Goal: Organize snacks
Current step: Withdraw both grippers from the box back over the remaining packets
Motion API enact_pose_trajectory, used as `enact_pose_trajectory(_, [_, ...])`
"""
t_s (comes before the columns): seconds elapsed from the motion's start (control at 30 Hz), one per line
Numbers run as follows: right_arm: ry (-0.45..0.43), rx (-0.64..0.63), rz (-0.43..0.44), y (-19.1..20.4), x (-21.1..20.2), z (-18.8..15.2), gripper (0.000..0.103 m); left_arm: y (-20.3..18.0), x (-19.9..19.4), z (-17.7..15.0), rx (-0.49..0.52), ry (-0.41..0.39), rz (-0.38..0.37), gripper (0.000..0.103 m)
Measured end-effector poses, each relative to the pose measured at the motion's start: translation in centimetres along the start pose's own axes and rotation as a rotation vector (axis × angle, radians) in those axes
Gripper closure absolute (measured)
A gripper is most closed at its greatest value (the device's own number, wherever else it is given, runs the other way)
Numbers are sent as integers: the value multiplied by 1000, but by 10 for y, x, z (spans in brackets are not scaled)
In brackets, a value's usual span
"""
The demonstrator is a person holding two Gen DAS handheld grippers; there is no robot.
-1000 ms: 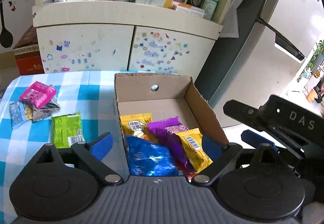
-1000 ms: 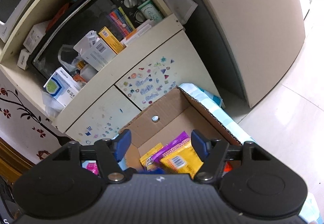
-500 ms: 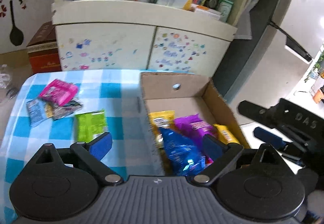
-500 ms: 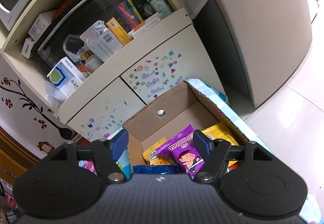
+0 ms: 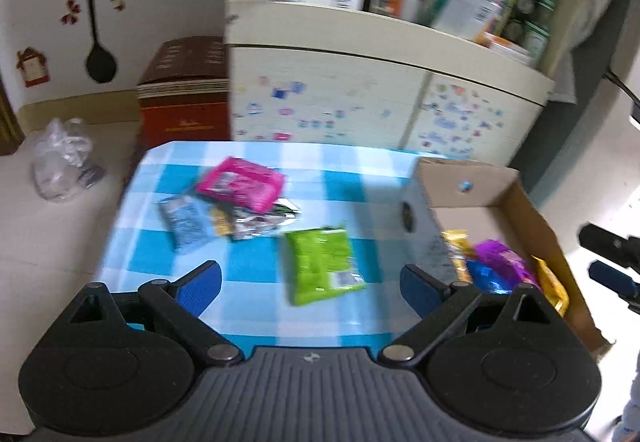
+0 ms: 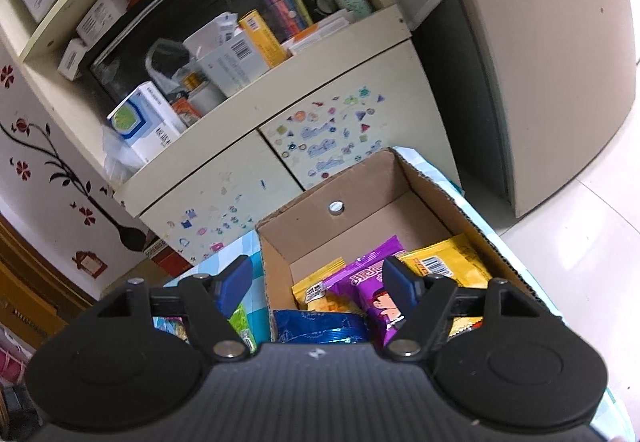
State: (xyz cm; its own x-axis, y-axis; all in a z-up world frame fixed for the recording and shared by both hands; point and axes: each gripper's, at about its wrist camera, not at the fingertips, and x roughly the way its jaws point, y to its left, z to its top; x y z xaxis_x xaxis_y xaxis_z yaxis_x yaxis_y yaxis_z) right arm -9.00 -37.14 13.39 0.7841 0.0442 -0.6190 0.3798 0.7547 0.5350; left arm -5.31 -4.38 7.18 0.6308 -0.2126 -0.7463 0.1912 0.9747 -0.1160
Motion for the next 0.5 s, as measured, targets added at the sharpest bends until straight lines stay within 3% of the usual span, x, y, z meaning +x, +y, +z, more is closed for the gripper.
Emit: enact_pose_trajectory(0.5, [30, -175, 54, 53, 9, -15, 30, 87, 29, 16, -51, 19, 159, 4])
